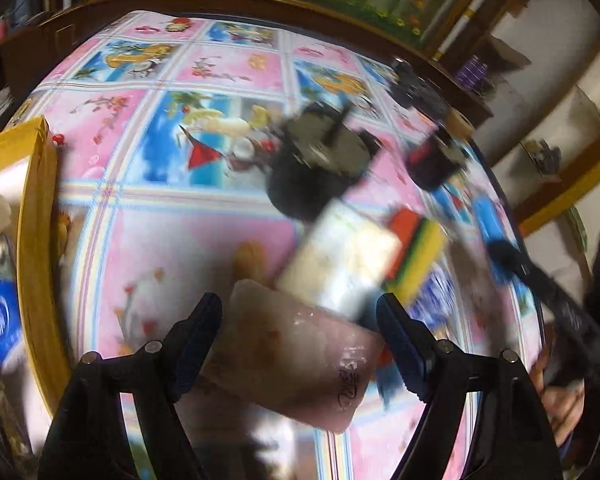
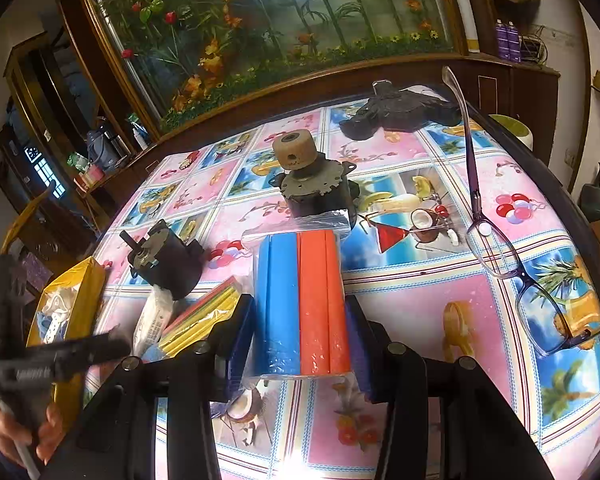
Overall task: Organize soft objects
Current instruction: 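Grasp the blue-and-red wrapped sticks with the right tool while the left grasps the pink tissue pack, then lift the pink tissue pack and blue-and-red sticks above the table, then carry the pink tissue pack and wrapped sticks over the box, then lower both items into the box and open both tools, then move both open tools back over the table items, then grasp the blue-and-orange fuzzy item with the left tool while the right grasps the blue Vinda bag, then lift the fuzzy item and Vinda bag and carry both over the box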
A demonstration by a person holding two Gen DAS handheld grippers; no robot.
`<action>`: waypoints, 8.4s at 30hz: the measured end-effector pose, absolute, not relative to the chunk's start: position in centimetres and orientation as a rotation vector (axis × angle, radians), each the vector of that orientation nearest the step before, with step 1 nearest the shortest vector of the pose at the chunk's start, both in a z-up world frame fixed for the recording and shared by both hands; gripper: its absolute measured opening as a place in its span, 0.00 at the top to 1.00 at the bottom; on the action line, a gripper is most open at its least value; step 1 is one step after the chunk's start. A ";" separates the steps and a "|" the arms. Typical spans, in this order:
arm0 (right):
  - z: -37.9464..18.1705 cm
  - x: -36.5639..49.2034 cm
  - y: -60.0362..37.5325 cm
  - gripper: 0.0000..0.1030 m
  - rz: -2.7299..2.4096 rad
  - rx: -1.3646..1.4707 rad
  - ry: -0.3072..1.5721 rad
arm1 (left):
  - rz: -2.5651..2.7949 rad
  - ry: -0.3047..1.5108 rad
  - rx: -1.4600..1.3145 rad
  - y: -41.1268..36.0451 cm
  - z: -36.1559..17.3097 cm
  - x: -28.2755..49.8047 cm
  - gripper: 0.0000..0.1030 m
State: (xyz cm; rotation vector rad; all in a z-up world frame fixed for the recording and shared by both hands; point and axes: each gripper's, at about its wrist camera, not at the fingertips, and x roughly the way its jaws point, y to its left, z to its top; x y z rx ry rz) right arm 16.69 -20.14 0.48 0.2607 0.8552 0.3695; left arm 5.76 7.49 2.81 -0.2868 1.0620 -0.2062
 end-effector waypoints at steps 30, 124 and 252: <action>0.3 16.0 -19.7 0.54 0.385 0.265 0.854 | -0.166 0.973 0.081 1.8 1.1 -4.0 0.25; 3.5 5.7 8.0 0.53 0.942 0.081 0.817 | 0.305 0.761 -0.335 28.5 7.2 -8.8 0.25; 1.3 10.9 -11.5 0.51 0.424 0.086 0.745 | -0.168 0.816 -0.160 5.4 2.4 -2.0 0.49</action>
